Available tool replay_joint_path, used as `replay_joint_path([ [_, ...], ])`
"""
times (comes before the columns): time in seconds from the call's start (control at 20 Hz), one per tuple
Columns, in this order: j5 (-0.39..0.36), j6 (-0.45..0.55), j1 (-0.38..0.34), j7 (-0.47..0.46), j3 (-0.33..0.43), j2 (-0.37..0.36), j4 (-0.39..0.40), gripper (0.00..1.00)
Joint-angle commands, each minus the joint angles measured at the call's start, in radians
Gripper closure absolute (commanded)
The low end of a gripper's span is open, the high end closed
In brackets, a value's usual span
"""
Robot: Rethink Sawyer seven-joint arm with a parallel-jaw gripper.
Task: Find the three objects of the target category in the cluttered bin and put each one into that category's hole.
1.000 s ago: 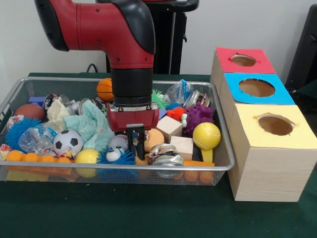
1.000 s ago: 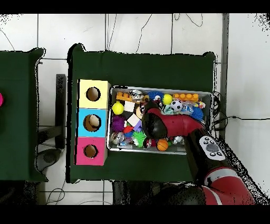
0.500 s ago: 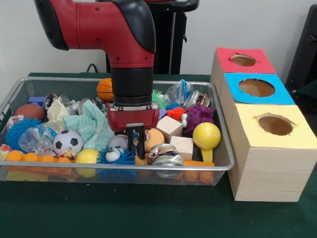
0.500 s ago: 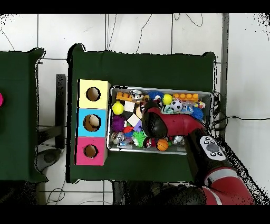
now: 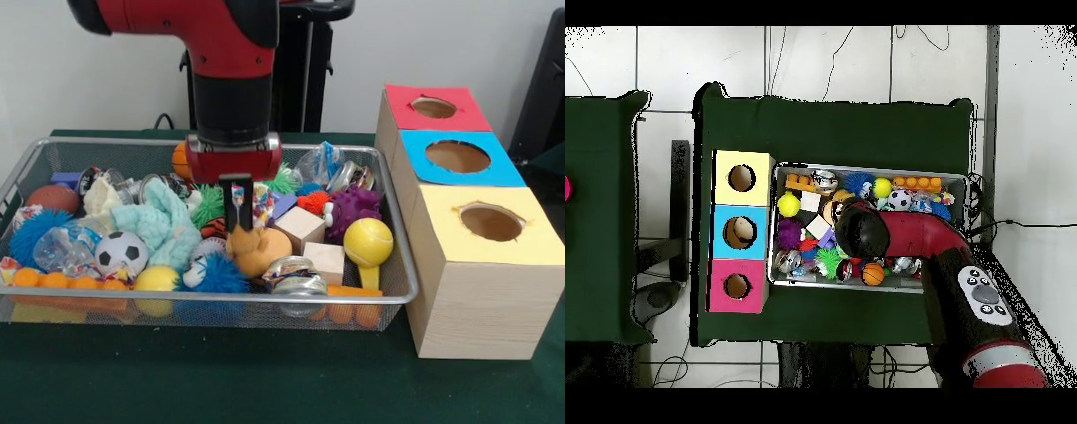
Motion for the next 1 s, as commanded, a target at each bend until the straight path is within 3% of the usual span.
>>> replay_joint_path([
  [0.05,0.086,0.288,0.014,0.026,0.023,-0.199,0.117,1.0],
  [0.7,0.13,0.448,0.022,0.016,-0.02,-0.435,0.28,1.0],
  [1.0,0.175,0.495,0.058,0.063,-0.053,-0.527,0.357,1.0],
])
